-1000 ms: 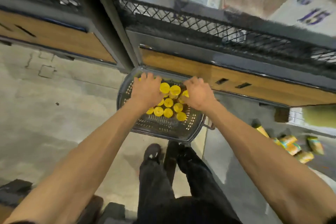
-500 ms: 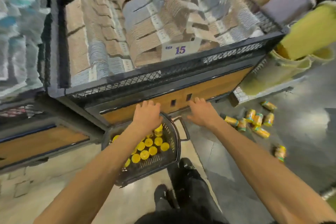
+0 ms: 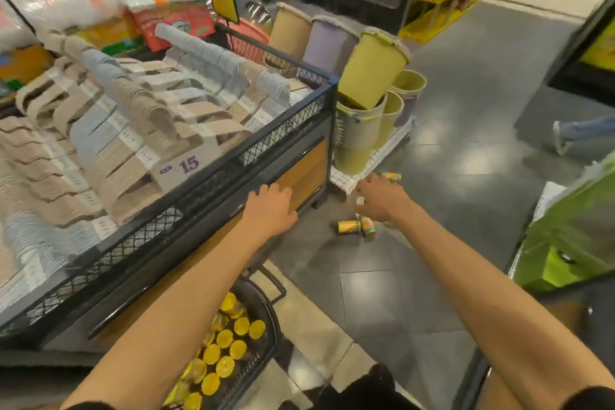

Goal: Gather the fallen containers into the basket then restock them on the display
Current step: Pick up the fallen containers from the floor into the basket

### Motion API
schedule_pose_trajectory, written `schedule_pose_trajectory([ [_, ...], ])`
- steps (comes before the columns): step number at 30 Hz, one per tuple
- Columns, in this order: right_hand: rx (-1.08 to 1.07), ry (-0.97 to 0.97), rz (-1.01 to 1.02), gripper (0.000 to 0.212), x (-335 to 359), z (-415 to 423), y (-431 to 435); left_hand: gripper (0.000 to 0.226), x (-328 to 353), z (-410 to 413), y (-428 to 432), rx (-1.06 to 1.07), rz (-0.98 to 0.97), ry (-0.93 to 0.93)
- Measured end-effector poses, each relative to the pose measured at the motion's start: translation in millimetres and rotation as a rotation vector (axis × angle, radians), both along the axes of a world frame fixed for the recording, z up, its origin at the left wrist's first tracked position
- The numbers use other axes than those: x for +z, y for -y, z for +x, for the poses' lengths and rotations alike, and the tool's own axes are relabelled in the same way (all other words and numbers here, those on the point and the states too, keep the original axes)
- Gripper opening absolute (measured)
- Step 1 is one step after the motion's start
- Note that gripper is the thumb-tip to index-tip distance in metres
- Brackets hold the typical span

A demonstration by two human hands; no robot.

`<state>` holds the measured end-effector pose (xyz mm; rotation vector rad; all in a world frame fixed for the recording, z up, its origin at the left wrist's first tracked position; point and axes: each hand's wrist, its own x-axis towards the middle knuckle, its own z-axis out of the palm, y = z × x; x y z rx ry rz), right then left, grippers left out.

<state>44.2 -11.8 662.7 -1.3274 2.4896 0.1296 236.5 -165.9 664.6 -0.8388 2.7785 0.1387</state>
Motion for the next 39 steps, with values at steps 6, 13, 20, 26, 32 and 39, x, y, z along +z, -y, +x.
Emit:
schedule_pose_trajectory([
  [6,-0.113,0.009,0.035,0.056,8,-91,-63,0.050,11,-107,-41,-0.070,0.014,-0.050],
  [13,-0.188,0.046,0.061,0.055,-3,-183,-126,0.039,3,-222,-100,-0.146,0.034,-0.076],
  [20,-0.289,0.084,0.076,0.057,-9,-263,-193,0.043,-11,-315,-148,-0.215,0.050,-0.050],
  [26,-0.397,0.135,0.074,0.057,-23,-315,-218,0.047,-22,-382,-164,-0.341,0.029,-0.009],
  [32,-0.482,0.197,0.104,0.057,-49,-364,-223,0.051,-45,-450,-163,-0.400,0.063,0.031],
  [39,-0.577,0.310,0.123,0.061,-86,-439,-200,0.051,-81,-550,-131,-0.502,0.080,0.108],
])
